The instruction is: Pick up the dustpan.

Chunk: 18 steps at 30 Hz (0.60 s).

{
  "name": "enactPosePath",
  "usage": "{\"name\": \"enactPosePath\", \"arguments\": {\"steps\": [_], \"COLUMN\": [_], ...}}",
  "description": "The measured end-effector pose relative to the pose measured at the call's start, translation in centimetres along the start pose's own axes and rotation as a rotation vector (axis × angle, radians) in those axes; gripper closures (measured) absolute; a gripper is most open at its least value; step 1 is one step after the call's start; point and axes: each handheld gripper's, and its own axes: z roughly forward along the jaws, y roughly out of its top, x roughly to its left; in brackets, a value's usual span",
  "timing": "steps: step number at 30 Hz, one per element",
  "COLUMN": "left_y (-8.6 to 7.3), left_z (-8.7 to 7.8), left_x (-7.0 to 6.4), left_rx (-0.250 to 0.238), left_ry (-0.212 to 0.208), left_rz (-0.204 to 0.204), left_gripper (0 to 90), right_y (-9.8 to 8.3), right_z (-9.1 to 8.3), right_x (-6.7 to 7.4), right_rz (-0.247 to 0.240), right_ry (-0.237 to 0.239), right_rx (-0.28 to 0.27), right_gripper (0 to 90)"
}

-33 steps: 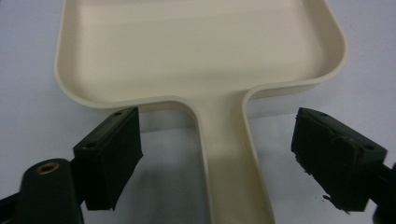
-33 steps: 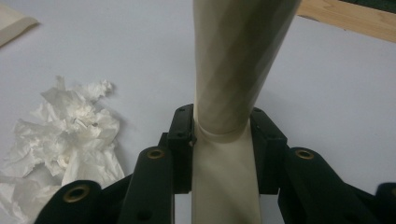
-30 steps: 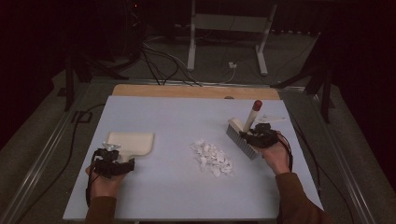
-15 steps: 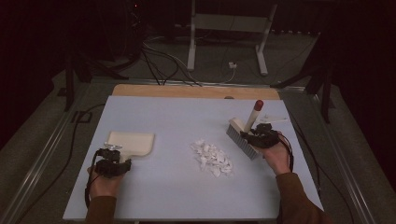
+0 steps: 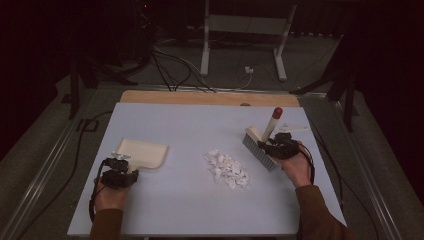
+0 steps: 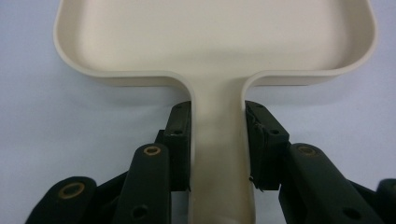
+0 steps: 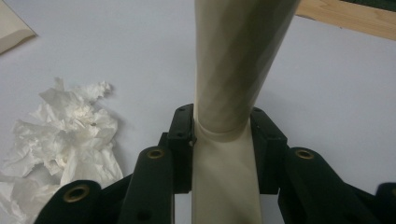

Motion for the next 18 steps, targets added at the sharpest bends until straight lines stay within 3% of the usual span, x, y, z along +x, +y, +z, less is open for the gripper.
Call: {"name": "enactPosePath", "arguments": {"steps": [7, 18], "left_y": [0.22, 0.60], "left_z": [-0.28, -0.84], "left_x": [0.36, 0.05], "left_rx": [0.003, -0.019], "left_ry": [-0.027, -0.080], "left_rz": [0.034, 0.124], "left_gripper": [66.8, 66.8], "right_y": [0.01, 0.01], "right_z": [0.03, 0.05], "right_x": [0.08, 0.11], "right_rz": [-0.004, -0.005], "right_ry": [0.001, 0.001], "right_rx": [-0.001, -0.001], "right_gripper": [67.1, 67.2]}}
